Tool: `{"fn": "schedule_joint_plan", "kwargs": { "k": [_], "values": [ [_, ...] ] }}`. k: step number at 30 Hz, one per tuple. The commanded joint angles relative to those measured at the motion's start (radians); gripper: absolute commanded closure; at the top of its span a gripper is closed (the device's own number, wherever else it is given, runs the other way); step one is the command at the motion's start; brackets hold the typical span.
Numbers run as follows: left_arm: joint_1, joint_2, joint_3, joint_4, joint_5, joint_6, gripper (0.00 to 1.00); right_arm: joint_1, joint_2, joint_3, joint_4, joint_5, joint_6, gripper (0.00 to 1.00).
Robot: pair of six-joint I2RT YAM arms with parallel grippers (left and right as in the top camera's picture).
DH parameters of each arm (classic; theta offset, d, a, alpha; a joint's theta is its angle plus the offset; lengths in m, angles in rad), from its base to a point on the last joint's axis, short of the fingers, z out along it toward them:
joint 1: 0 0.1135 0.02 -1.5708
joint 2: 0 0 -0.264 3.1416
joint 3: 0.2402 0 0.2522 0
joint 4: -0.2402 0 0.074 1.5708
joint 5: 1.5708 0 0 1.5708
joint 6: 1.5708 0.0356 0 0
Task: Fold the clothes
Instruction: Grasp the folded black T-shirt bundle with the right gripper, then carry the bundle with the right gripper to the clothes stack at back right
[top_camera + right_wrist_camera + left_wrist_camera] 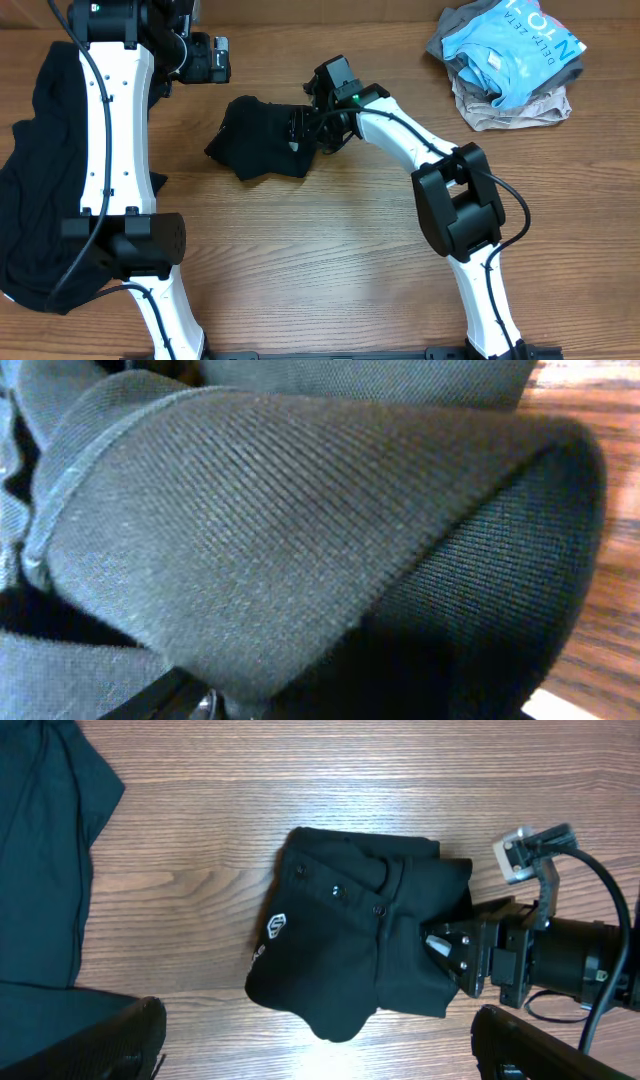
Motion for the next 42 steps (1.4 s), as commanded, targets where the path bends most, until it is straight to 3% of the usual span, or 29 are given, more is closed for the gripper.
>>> {"fn": "schedule_joint_plan", "kwargs": {
  "k": [1, 5, 7, 9, 29, 42],
  "values": [
    [-0.003, -0.014, -0.003, 0.005, 0.017, 0.019, 0.0, 0.036, 0.039, -0.002, 0.006, 0.047, 0.004, 0.44],
    [-0.003, -0.014, -0.003, 0.005, 0.016, 0.019, 0.0, 0.064, 0.065, -0.002, 0.007, 0.046, 0.023, 0.53],
    [-0.003, -0.014, -0.003, 0.005, 0.016, 0.019, 0.0, 0.074, 0.069, -0.002, 0.009, 0.047, 0.024, 0.71],
    [-0.003, -0.014, -0.003, 0.005, 0.016, 0.019, 0.0, 0.071, 0.063, -0.001, 0.019, 0.046, 0.053, 0.96],
    [-0.002, -0.014, -0.003, 0.006, -0.007, 0.02, 0.0, -0.29, -0.366, 0.07, -0.006, -0.069, 0.055, 0.96],
    [-0.002, -0.014, -0.003, 0.016, -0.007, 0.02, 0.0, -0.589, -0.447, 0.108, 0.306, -0.195, 0.1, 0.96]
  ]
}}
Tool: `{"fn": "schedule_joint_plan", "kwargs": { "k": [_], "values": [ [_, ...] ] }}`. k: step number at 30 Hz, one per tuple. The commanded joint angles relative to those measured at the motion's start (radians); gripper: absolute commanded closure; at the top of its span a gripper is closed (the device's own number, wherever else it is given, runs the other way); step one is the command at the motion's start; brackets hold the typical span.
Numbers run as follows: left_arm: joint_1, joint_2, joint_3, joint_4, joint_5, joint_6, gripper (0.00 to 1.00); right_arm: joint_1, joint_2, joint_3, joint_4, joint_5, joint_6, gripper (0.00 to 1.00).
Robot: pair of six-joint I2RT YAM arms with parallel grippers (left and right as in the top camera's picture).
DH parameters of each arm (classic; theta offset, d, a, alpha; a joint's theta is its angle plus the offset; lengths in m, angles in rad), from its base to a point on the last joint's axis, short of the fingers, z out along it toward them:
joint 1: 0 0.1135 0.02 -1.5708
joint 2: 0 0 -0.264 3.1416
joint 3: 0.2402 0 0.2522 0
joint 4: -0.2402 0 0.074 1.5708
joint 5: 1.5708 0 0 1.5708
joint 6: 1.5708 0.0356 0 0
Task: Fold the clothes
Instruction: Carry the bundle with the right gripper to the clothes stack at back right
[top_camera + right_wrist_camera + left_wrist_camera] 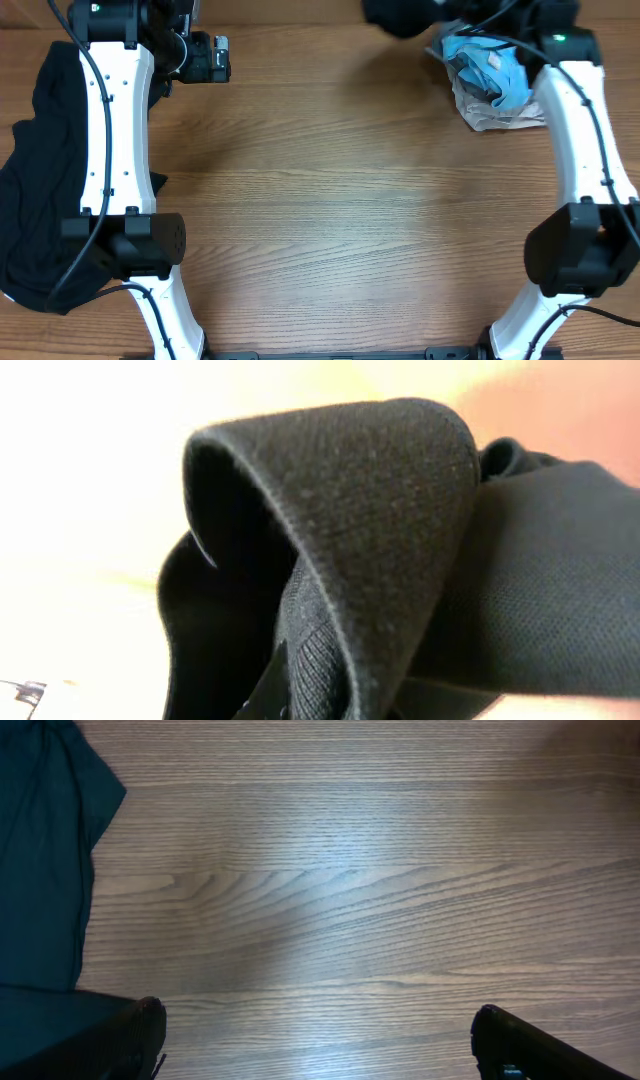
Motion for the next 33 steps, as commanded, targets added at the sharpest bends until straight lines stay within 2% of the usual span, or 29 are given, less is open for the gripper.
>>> {"fn": "schedule_joint_plan", "kwargs": {
  "k": [1, 7, 17, 25, 33],
  "values": [
    [-0.002, -0.014, -0.001, 0.008, -0.006, 0.02, 0.0, -0.058, -0.037, 0.045, 0.079, -0.067, -0.006, 0.96],
    [-0.002, -0.014, -0.002, 0.016, -0.006, 0.02, 0.0, -0.14, -0.03, 0.045, 0.183, -0.066, -0.097, 0.96],
    [-0.002, -0.014, -0.002, 0.025, -0.006, 0.02, 0.0, -0.215, 0.082, 0.045, 0.289, -0.075, -0.113, 0.96],
    [-0.002, -0.014, -0.002, 0.026, -0.005, 0.019, 0.0, -0.26, 0.216, 0.044, 0.174, -0.065, -0.185, 0.96],
    [-0.003, -0.014, -0.002, 0.039, -0.002, 0.015, 0.0, -0.347, 0.24, 0.045, -0.005, -0.06, -0.24, 0.96]
  ]
}}
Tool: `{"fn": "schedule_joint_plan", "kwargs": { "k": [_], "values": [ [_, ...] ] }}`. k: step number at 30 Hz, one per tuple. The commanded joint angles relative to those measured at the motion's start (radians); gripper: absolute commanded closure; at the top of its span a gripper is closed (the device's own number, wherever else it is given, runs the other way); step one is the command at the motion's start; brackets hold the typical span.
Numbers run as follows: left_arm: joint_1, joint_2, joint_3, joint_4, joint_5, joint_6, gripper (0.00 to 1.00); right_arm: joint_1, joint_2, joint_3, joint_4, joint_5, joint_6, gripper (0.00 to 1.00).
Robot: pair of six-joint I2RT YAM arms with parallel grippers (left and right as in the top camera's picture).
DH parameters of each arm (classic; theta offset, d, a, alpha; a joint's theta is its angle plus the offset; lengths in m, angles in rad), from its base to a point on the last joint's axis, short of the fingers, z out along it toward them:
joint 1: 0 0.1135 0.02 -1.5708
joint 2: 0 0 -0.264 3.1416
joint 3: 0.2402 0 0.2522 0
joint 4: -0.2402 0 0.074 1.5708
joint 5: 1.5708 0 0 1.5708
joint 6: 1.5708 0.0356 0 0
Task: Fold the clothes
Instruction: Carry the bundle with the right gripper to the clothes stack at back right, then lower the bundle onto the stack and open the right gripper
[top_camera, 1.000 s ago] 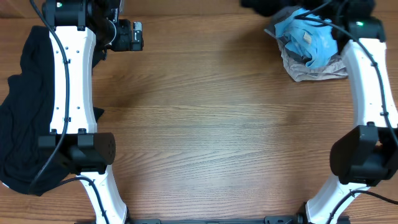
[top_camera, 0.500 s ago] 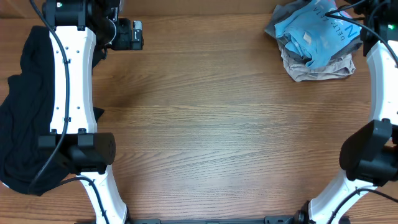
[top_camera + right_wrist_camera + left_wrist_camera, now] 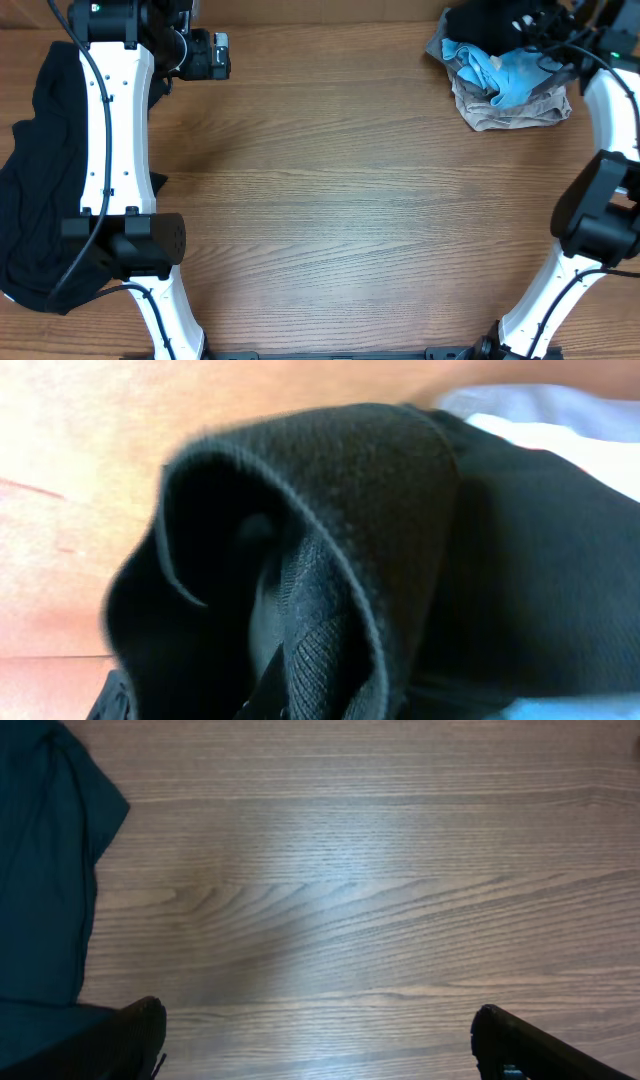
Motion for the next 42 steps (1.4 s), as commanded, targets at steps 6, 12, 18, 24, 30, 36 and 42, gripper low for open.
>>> {"fn": "schedule_joint_plan", "kwargs": {
  "k": [6, 12, 18, 24, 30, 36, 42],
  "values": [
    [-0.003, -0.014, -0.001, 0.011, -0.002, 0.015, 0.0, -0.097, -0.025, 0.029, -0.207, 0.002, -0.047, 0.2],
    [-0.003, -0.014, -0.001, 0.011, -0.002, 0.016, 0.0, -0.161, -0.085, 0.032, -0.347, 0.014, -0.103, 0.07],
    [-0.003, -0.014, -0.001, 0.019, -0.003, 0.016, 0.0, -0.195, -0.246, 0.032, -0.413, 0.106, -0.211, 0.04],
    [-0.003, -0.014, -0.001, 0.028, -0.003, 0.016, 0.0, -0.102, -0.363, 0.032, -0.367, 0.251, -0.385, 0.04],
    [-0.003, -0.014, -0.002, 0.046, -0.003, 0.016, 0.0, 0.085, -0.229, 0.028, -0.109, 0.498, -0.435, 0.0],
    [-0.003, -0.014, -0.002, 0.045, -0.003, 0.016, 0.0, 0.118, -0.04, 0.028, 0.077, 0.509, -0.441, 0.0],
    [-0.003, -0.014, -0.002, 0.042, -0.003, 0.016, 0.0, 0.111, 0.119, 0.028, 0.013, 0.582, -0.389, 0.0]
  ]
}}
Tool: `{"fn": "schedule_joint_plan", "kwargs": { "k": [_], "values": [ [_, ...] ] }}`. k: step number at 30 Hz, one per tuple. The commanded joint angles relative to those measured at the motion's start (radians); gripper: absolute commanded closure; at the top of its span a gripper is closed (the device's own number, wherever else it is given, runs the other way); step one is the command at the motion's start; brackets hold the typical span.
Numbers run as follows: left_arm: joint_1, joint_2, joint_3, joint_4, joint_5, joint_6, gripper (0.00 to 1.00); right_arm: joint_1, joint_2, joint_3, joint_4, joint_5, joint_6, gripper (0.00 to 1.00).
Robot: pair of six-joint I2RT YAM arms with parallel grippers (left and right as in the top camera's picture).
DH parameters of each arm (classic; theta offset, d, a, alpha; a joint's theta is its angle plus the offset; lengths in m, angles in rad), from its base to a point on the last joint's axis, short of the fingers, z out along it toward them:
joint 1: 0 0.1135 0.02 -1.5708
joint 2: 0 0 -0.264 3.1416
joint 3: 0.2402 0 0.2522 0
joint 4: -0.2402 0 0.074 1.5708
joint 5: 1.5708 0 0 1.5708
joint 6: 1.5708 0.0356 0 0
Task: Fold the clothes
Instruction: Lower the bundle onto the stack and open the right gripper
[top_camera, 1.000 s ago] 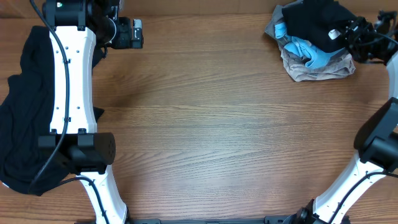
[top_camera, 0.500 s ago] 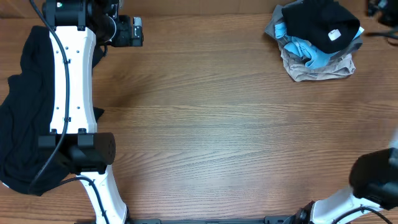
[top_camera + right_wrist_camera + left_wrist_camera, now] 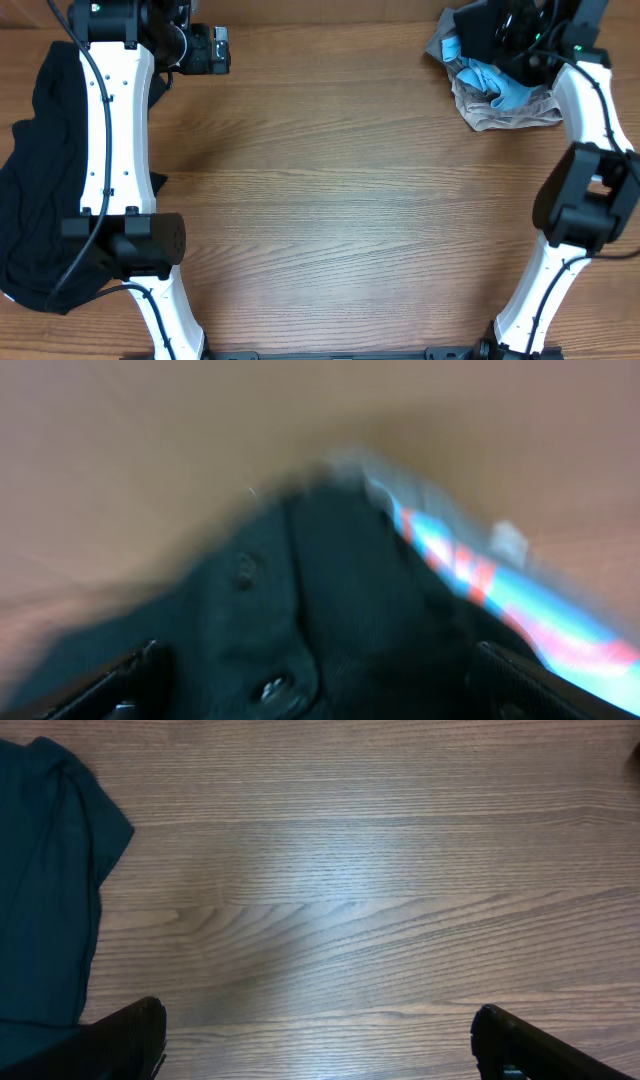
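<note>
A folded black garment (image 3: 478, 28) with buttons lies on top of the clothes pile at the table's far right. In the blurred right wrist view this garment (image 3: 300, 620) fills the lower half. My right gripper (image 3: 525, 35) hovers just over it; the right gripper (image 3: 325, 685) is open, jaws wide apart and empty. A large unfolded black garment (image 3: 25, 200) lies spread at the left edge. My left gripper (image 3: 205, 52) hangs high at the far left. Seen from its wrist, the left gripper (image 3: 320, 1040) is open over bare wood, the dark garment (image 3: 45, 870) to its left.
Under the folded black garment sit a light blue printed shirt (image 3: 500, 80) and a beige-grey garment (image 3: 505, 110). The blue shirt (image 3: 470, 575) shows at the right of the right wrist view. The wooden table (image 3: 340, 200) lies between the arms.
My right gripper has gone from shut on the folded black garment to open, and the garment now rests on the pile. The left arm has barely shifted.
My right gripper was first shut on the folded black garment in the middle of the table. Then it held the garment up at the far edge near the pile, then over the pile. Now the garment lies on the pile and the gripper is open.
</note>
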Motion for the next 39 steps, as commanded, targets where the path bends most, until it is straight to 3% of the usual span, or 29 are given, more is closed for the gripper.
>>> {"fn": "schedule_joint_plan", "kwargs": {
  "k": [1, 9, 19, 25, 32, 39],
  "values": [
    [-0.003, -0.014, -0.001, 0.001, -0.003, 0.016, 0.0, -0.019, 0.065, -0.006, -0.05, 0.074, 0.021, 0.0],
    [-0.003, -0.014, -0.001, 0.0, -0.003, 0.016, 0.0, -0.055, 0.079, 0.008, -0.126, 0.08, 0.022, 0.0],
    [-0.003, -0.014, -0.001, 0.001, -0.003, 0.016, 0.0, -0.056, -0.177, 0.223, -0.272, 0.08, 0.021, 0.0],
    [-0.003, -0.014, -0.001, 0.0, -0.003, 0.016, 0.0, -0.04, -0.394, 0.366, -0.499, 0.08, 0.021, 0.0],
    [-0.003, -0.014, -0.001, 0.0, -0.003, 0.016, 0.0, -0.01, -0.656, 0.376, -0.815, 0.072, 0.025, 0.0],
    [-0.003, -0.014, -0.001, 0.0, -0.003, 0.016, 0.0, -0.011, -0.766, 0.376, -1.02, 0.073, 0.024, 0.0]
  ]
}}
